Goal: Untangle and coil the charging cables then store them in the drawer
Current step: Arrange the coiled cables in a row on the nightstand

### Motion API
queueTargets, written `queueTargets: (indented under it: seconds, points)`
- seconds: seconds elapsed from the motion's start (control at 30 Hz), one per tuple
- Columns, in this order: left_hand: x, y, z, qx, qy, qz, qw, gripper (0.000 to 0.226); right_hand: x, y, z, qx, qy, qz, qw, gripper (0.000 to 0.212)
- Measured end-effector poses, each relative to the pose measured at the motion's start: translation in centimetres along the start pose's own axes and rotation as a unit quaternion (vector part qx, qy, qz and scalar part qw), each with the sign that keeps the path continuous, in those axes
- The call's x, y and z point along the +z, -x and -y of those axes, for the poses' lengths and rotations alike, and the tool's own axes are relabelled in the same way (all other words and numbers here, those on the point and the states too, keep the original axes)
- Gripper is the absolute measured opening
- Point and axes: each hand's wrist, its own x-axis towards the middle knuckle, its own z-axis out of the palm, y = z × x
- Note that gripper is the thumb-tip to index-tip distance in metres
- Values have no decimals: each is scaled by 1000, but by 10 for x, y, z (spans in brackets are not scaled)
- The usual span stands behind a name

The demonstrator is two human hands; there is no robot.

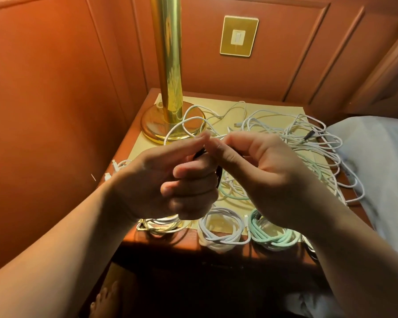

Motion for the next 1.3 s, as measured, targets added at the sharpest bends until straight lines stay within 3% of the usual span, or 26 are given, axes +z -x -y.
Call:
queueTargets:
  seconds: [0.1, 0.23, 0.3, 0.37, 0.5, 0.57, 0.73, 0.8, 0.87, 0.97, 1.03, 1.13, 1.3]
  points:
    - [2, -2, -3, 9, 7, -6, 1000, 62, 3, 0, -1, 13, -49, -2, 999, 57]
    - [6, -7, -8, 31, 4, -47, 998, 55, 3, -3, -4, 22, -65, -43, 997, 50]
    - [17, -16, -6, 52, -49, -162, 984, 56, 3, -5, -8, 31, -81, -58, 994, 49]
    - [25, -26, 2, 88, -107, -300, 944, 56, 3, -6, -10, 29, -68, -72, 995, 44]
    - [18, -33, 8, 169, -185, -426, 869, 46, 6, -3, -9, 11, -2, -101, 995, 40]
    - [14, -29, 4, 176, -236, -436, 851, 46, 7, -2, -10, -3, 25, -109, 994, 37]
    - [5, -18, 0, 141, -329, -348, 867, 40, -1, -2, -9, -37, 109, -134, 984, 28]
    - [-5, -14, 1, 166, -300, -333, 878, 43, -1, -2, -9, -45, 187, -117, 974, 18]
    - [-14, -13, 2, 197, -261, -342, 881, 45, 2, -2, -12, -42, 277, -122, 952, 22]
    - [-17, -14, -2, 213, -196, -413, 864, 46, 2, -3, -12, 23, 439, -176, 881, 28]
    - [-18, -12, -7, 232, -128, -434, 861, 46, -1, -4, -6, 70, 479, -168, 858, 28]
    - [-19, -8, -15, 254, -75, -449, 853, 46, -1, -4, -3, 112, 428, -125, 888, 33]
    - [-15, -9, -11, 241, -112, -461, 847, 46, 9, -5, -13, 65, 274, -126, 951, 33]
